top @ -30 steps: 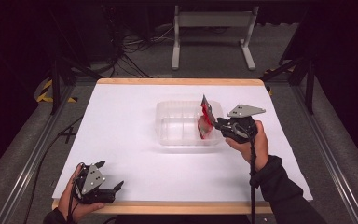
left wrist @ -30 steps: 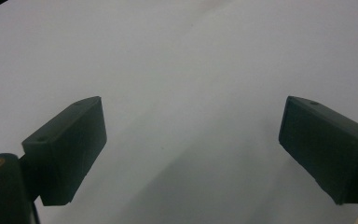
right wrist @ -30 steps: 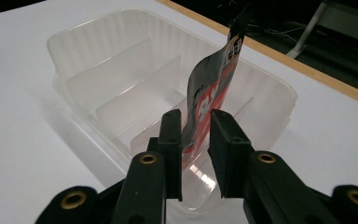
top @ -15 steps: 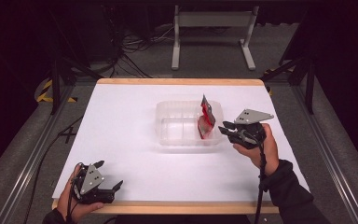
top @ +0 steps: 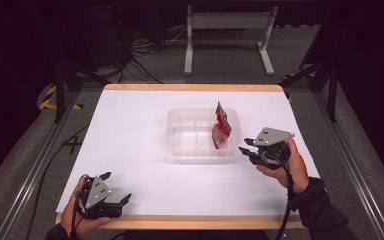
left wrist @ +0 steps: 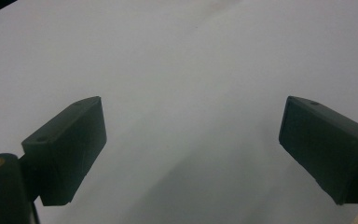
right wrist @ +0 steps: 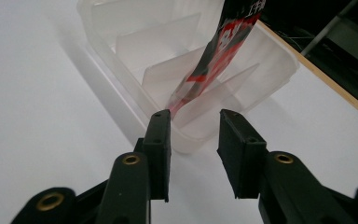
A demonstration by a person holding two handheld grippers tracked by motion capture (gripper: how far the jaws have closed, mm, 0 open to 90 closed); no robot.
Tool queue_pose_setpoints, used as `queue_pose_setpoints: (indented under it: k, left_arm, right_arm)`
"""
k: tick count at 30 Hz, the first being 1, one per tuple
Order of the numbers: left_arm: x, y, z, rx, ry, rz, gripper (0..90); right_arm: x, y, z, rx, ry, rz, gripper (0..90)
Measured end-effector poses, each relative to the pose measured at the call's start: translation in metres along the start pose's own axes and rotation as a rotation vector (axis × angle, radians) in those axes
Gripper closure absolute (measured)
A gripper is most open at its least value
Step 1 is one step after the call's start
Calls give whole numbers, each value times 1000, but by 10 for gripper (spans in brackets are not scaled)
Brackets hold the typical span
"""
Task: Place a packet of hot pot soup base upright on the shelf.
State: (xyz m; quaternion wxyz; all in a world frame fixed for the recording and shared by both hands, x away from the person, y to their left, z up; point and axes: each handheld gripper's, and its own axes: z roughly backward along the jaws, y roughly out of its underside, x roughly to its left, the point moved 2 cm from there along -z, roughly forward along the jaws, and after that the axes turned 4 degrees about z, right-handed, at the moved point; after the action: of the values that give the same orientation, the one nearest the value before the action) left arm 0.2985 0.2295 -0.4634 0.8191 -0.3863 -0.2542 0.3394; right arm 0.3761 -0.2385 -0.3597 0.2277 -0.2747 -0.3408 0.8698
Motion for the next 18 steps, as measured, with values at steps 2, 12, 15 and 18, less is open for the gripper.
queue_pose_setpoints:
  k: [2,12,15,18]
  left_arm:
    - [0,0,0,2,-1,0,80]
    - [0,0,0,2,-2,0,80]
    - [0,0,0,2,-3,-1,80]
    - [0,0,0,3,-1,0,80]
  right_arm:
    - [2,3,0,13,0,17,630]
    - [6,21,1,44,-4,51,554]
    - [6,27,1,52,-2,50,531]
    - [6,33,1,56,2,45,501]
